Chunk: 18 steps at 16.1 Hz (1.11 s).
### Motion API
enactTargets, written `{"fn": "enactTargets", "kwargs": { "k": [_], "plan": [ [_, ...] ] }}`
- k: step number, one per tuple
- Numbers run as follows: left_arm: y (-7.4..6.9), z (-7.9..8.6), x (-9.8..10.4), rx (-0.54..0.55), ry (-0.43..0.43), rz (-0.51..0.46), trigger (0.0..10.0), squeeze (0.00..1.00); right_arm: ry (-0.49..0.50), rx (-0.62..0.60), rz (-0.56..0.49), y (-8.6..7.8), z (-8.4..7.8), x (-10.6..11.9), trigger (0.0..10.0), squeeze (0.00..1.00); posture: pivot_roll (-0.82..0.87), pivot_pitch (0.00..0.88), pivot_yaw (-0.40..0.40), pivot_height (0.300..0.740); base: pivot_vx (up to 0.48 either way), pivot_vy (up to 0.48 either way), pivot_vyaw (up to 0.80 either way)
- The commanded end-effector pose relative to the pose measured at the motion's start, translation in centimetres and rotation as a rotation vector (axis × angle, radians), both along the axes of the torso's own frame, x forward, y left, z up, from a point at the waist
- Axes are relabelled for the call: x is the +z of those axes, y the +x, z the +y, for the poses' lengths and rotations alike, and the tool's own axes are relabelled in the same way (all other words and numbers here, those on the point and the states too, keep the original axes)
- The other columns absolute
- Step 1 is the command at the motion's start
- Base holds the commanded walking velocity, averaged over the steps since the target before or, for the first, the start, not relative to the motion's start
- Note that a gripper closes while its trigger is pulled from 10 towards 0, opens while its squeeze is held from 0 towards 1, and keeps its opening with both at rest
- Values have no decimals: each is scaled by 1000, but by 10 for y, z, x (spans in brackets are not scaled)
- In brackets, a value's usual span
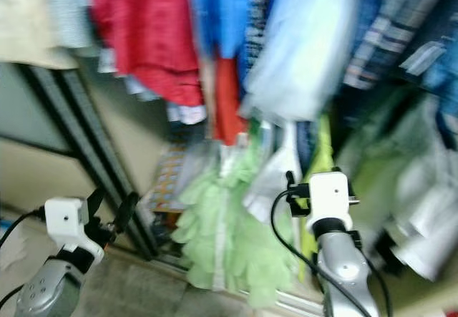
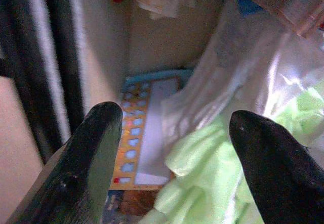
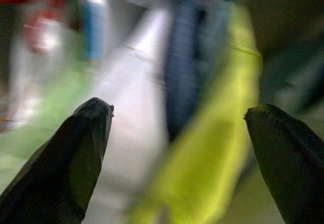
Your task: Clean up the room
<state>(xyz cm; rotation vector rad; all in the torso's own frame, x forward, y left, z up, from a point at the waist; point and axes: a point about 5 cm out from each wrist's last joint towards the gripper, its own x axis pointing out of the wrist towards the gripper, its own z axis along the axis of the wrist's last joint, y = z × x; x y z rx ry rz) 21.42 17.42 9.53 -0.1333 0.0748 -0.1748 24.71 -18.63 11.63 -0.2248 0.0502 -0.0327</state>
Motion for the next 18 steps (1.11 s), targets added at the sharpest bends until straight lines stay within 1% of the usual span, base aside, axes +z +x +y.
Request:
{"fn": "enactTargets", "kwargs": {
  "k": [1,2,3,4,5,8,9,11,14,18],
  "plan": [
    [1,0,0,9,2,14,10000,0,-5,4,-8,-2,0,2,10000,0,-69,15,26,740,0,0,800],
    [3,1,1,34,7,14,10000,0,-9,2,-6,-2,-2,2,10000,0,-71,23,24,740,0,0,800],
    [5,4,1,81,20,25,10000,0,-16,-6,-6,-1,-5,2,10000,0,-71,32,21,740,0,0,800],
    [6,6,0,108,14,37,10000,0,-25,-10,-8,-1,-7,3,10000,0,-70,35,19,740,0,0,800],
    [5,8,-1,114,-4,42,10000,0,-27,-8,-8,0,-7,4,10000,0,-69,38,17,740,0,0,800],
    [3,9,1,118,-12,36,10000,0,-33,7,-15,4,-5,7,10000,0,-62,47,11,740,0,0,800],
    [5,12,2,164,-12,29,10000,0,-30,14,-32,9,-3,10,10000,0,-60,43,15,740,0,0,800],
    [11,13,3,202,-18,21,10000,0,-34,13,-59,16,-1,14,10000,0,-56,30,16,740,0,0,800],
    [13,10,4,201,-14,15,10000,0,-32,11,-73,22,-1,17,10000,0,-51,24,17,740,0,0,800],
    [14,12,4,234,-14,20,10000,0,-29,10,-65,21,-3,15,10000,0,-55,30,14,740,0,0,800]
  ]
}}
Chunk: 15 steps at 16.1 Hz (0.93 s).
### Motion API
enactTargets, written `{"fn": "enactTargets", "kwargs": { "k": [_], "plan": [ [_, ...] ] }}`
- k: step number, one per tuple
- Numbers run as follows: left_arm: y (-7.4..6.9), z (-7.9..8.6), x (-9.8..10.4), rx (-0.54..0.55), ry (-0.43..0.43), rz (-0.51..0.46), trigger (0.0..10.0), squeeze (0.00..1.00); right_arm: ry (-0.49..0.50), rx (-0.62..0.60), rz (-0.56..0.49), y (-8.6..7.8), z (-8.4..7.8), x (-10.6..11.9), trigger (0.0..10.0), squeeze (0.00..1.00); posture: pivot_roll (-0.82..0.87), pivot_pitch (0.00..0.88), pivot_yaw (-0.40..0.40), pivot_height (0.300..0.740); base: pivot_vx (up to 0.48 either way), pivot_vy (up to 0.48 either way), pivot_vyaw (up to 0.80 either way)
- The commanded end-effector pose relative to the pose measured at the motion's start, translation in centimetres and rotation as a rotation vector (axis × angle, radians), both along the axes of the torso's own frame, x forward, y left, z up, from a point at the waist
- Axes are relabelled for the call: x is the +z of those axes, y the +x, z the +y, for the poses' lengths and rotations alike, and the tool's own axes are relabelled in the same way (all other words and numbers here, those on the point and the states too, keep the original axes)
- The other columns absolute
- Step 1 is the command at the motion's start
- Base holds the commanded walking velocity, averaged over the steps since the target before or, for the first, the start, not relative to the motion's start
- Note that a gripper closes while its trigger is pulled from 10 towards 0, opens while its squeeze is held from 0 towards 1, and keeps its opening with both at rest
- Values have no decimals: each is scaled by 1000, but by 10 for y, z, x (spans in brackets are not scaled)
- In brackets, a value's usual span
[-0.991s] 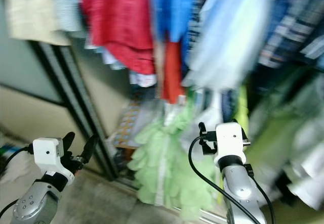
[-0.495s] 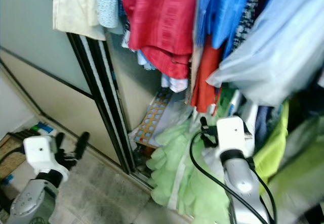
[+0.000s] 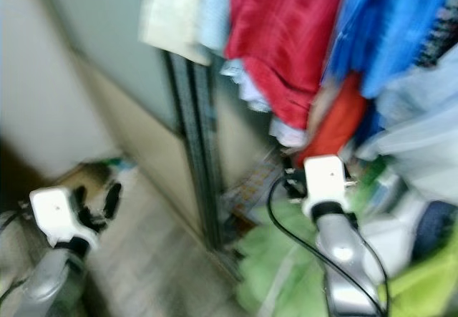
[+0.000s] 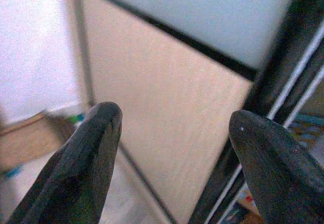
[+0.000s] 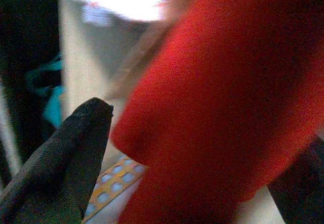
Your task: Clean up the room
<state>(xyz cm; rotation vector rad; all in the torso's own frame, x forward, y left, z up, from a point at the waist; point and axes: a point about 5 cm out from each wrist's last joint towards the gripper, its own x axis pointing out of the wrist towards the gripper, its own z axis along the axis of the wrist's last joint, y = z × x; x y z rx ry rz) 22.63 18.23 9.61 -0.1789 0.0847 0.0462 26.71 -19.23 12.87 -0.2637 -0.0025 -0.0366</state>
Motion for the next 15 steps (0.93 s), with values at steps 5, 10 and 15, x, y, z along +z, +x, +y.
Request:
{"fn": "enactTargets", "kwargs": {
  "k": [5,10,15],
  "plan": [
    [1,9,-1,98,32,7,10000,0,46,40,-18,4,11,2,10000,0,-38,17,-14,740,0,0,160],
    [-9,14,-1,201,19,-11,10000,0,47,158,-8,21,31,4,10000,0,20,0,-115,740,0,0,0],
    [-6,18,6,251,43,-52,10000,0,60,195,-18,34,43,5,10000,0,62,0,-132,740,0,0,0]
  ]
}}
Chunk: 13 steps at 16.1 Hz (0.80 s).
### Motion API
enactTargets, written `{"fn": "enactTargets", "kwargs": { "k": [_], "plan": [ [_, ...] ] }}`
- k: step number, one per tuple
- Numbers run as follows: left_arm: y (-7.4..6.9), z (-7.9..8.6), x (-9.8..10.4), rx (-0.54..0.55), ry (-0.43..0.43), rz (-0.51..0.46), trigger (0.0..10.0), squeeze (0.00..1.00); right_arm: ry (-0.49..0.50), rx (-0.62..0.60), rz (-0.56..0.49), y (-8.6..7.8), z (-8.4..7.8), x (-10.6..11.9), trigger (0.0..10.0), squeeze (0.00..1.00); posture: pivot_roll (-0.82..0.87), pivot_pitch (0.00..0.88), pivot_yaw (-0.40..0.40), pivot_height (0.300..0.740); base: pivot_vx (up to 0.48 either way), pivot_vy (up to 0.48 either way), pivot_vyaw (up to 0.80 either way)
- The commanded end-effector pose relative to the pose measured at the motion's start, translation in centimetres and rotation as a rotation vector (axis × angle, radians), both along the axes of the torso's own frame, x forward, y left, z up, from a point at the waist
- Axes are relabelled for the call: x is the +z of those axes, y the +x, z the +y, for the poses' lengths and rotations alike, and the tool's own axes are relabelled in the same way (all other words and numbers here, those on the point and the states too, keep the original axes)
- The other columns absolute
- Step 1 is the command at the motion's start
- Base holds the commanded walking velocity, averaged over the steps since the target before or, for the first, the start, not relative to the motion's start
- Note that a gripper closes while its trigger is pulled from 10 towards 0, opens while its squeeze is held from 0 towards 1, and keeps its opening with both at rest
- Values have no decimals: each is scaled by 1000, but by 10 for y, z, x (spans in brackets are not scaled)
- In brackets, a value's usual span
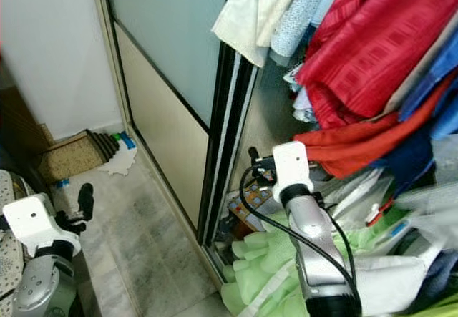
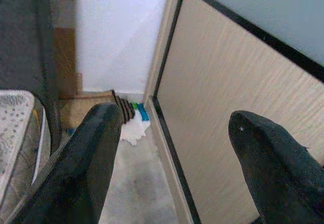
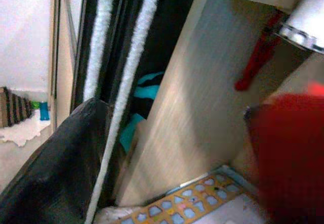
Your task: Clean up the room
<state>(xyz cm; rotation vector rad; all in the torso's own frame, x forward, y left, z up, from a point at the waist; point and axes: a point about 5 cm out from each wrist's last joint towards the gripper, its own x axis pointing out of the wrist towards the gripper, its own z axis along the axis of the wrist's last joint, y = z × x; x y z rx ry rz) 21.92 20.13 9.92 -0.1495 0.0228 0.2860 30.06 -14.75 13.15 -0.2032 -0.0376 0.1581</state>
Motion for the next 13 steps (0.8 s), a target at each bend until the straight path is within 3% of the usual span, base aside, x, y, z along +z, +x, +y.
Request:
{"fn": "enactTargets", "kwargs": {
  "k": [1,3,6,9,13],
  "plan": [
    [2,0,3,4,15,-12,10000,0,3,-13,-14,2,-2,2,10000,0,59,0,-119,740,0,0,0],
    [6,0,5,-8,32,-16,10000,0,1,-39,-27,4,-5,5,10000,0,50,0,-96,740,0,0,0],
    [6,-6,2,-61,44,7,10000,0,-8,-114,-29,-7,-19,2,10000,0,24,5,-57,740,0,0,308],
    [3,-8,-2,-109,43,40,10000,0,-2,-188,-3,-24,-30,-9,10000,0,2,15,-2,740,0,0,800],
    [3,-4,-5,-124,46,62,10000,0,-6,-208,6,-33,-32,-12,10000,0,-9,21,-3,740,0,0,800]
  ]
}}
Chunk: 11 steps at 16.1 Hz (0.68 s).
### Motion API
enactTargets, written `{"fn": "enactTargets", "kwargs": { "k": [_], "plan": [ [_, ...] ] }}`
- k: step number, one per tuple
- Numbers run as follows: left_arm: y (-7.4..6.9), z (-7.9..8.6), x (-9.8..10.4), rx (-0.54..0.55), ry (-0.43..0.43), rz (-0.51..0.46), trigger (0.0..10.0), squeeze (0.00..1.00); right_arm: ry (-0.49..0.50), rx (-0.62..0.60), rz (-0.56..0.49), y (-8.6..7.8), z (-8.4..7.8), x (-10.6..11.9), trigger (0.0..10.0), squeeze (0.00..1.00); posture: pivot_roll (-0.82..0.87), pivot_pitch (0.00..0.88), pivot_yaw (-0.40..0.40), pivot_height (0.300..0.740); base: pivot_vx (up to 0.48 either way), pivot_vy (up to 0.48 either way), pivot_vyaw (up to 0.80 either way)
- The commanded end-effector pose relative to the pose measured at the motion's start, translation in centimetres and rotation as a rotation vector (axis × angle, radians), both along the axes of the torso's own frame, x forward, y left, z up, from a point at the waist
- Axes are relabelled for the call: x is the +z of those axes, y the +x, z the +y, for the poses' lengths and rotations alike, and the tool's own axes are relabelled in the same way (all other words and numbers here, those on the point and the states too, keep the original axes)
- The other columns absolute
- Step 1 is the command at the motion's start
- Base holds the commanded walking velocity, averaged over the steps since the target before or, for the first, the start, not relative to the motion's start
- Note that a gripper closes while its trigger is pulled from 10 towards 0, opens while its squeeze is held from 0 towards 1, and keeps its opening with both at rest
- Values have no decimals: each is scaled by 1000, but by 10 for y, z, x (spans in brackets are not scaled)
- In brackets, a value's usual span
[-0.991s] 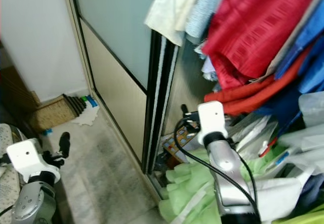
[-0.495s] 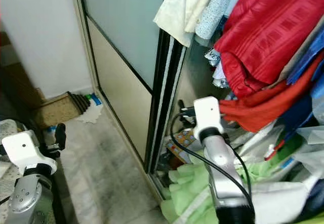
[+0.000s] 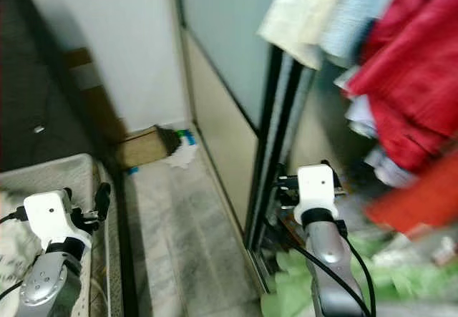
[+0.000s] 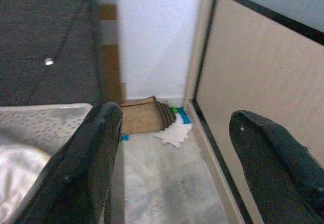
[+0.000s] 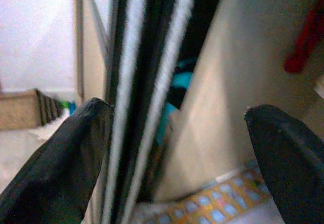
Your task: Clean up the room
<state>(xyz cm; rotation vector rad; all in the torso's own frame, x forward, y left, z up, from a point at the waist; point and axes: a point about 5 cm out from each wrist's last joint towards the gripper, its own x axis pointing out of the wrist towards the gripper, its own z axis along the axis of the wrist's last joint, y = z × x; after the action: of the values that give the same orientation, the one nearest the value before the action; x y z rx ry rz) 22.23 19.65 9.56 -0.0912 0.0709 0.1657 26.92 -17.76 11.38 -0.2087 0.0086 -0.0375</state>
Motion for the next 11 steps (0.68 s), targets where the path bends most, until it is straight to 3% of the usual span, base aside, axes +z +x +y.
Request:
{"fn": "enactTargets", "kwargs": {
  "k": [1,11],
  "plan": [
    [-1,0,-3,2,-7,19,10000,0,-12,8,-22,0,-1,7,10000,0,-9,27,-8,740,0,0,800],
    [-3,-1,0,11,-22,23,10000,0,-36,42,-51,15,-4,20,10000,0,6,44,-28,740,0,0,800]
  ]
}}
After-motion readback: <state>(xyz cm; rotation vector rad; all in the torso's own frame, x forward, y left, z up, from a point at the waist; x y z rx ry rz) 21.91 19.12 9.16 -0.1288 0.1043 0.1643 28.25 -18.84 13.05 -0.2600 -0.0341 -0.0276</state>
